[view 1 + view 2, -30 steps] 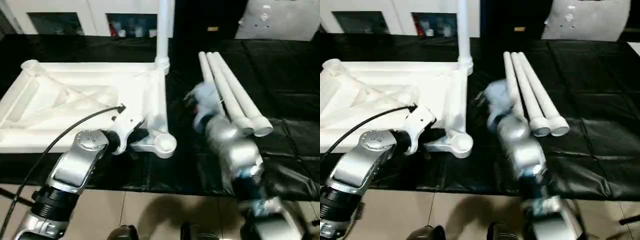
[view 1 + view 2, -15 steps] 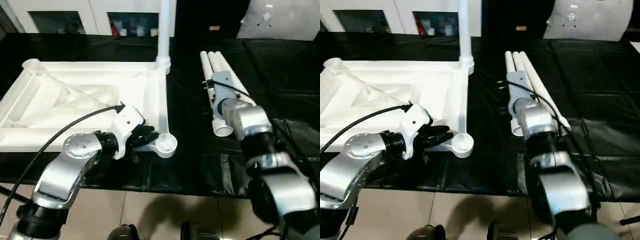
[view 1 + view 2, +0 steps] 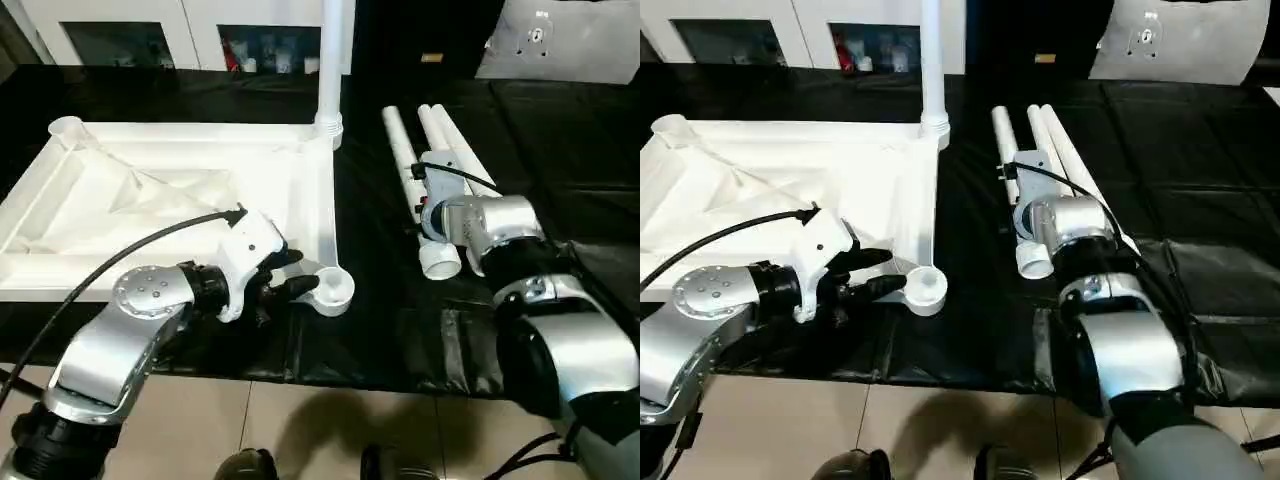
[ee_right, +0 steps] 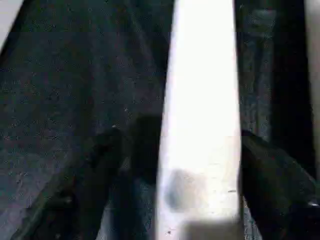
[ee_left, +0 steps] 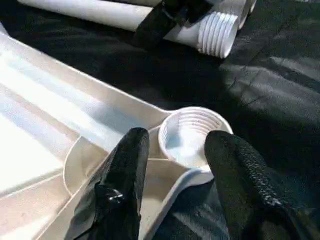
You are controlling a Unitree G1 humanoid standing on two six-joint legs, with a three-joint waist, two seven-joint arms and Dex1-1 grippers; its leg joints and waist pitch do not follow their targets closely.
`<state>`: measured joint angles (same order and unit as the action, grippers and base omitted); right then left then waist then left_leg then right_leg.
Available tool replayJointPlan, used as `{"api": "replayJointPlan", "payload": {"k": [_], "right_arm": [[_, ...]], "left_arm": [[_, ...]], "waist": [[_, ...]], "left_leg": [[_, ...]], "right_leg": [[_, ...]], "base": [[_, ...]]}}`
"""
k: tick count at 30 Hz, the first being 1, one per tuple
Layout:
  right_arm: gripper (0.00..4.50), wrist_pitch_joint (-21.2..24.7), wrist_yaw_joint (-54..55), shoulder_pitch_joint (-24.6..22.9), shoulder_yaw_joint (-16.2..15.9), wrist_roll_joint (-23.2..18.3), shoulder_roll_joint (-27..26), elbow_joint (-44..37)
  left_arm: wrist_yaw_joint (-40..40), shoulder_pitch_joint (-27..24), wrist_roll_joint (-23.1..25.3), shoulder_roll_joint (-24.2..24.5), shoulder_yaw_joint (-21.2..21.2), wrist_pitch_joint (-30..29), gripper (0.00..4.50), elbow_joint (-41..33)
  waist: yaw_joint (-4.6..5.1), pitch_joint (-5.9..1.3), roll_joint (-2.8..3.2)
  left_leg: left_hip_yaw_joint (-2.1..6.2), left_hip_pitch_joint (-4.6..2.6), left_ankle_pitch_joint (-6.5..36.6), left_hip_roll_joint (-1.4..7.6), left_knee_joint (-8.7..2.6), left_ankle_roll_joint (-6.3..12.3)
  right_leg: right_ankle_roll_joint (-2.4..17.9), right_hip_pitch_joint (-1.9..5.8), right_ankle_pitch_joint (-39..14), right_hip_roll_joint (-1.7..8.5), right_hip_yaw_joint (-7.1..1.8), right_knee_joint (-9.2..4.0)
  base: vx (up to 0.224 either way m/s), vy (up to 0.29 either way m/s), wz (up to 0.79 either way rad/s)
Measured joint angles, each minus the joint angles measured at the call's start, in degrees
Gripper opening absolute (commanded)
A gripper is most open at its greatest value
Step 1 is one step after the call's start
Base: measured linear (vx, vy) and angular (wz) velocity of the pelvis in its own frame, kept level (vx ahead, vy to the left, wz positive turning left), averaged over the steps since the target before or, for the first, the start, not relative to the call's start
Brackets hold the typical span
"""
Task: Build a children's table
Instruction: Pick table leg
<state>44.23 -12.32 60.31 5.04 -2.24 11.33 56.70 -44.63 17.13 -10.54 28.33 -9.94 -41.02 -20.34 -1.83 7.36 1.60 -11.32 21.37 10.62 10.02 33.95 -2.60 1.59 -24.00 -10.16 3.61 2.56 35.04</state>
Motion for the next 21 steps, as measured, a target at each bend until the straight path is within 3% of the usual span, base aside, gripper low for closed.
{"api": "replayJointPlan", "payload": {"k": [10, 13, 18, 19, 21], "right_arm": [[2.61, 0.75, -3.12, 0.58, 1.43, -1.73, 0.74, 1.63], [2.38, 0.57, -1.99, -0.18, 4.38, -3.55, 0.72, 0.84], [2.03, -3.61, -3.21, -7.7, 10.81, -10.02, -1.15, -9.19], [1.88, -3.84, -3.55, -8.78, 11.76, -11.38, -1.82, -11.27], [1.86, -3.28, -4.78, -10.35, 14.96, -15.05, -3.13, -15.58]], "left_arm": [[-0.1, 0.06, -0.94, 0.47, -0.18, -0.43, 3.23, -0.43], [0.12, 0.07, -0.93, 0.33, -0.17, -0.2, 3.47, -0.42], [4.27, 0.65, -0.29, -2.69, 0.37, 3.03, 3.8, 0.72], [5.13, 1.04, -0.27, -3.44, 0.76, 3.52, 4.05, 1.24], [6.78, 1.92, -0.38, -5.29, 2.05, 3.93, 4.09, 2.07]], "waist": [[-0.07, 0.0, 0.0], [-0.15, 0.0, 0.01], [-0.3, 0.0, 0.01], [-0.32, 0.0, 0.01], [-0.24, 0.0, 0.01]], "left_leg": [[0.0, -0.01, -0.01, 0.07, 0.09, -0.02], [0.0, 0.0, -0.01, 0.08, 0.13, -0.02], [0.01, 0.07, -0.01, 0.09, 0.21, -0.01], [0.01, 0.09, -0.01, 0.1, 0.21, 0.0], [0.01, 0.08, -0.02, 0.1, 0.23, 0.0]], "right_leg": [[0.07, 0.01, 0.04, -0.06, -0.01, 0.03], [0.08, 0.02, 0.05, -0.07, -0.01, 0.05], [0.09, -0.03, 0.06, -0.08, -0.01, 0.11], [0.11, -0.05, 0.07, -0.09, -0.01, 0.12], [0.12, -0.05, 0.08, -0.09, -0.02, 0.15]], "base": [[0.0, 0.0, 0.0], [0.0, 0.0, 0.0], [0.0, 0.0, 0.0], [0.0, 0.0, 0.0], [0.0, 0.0, 0.0]]}}
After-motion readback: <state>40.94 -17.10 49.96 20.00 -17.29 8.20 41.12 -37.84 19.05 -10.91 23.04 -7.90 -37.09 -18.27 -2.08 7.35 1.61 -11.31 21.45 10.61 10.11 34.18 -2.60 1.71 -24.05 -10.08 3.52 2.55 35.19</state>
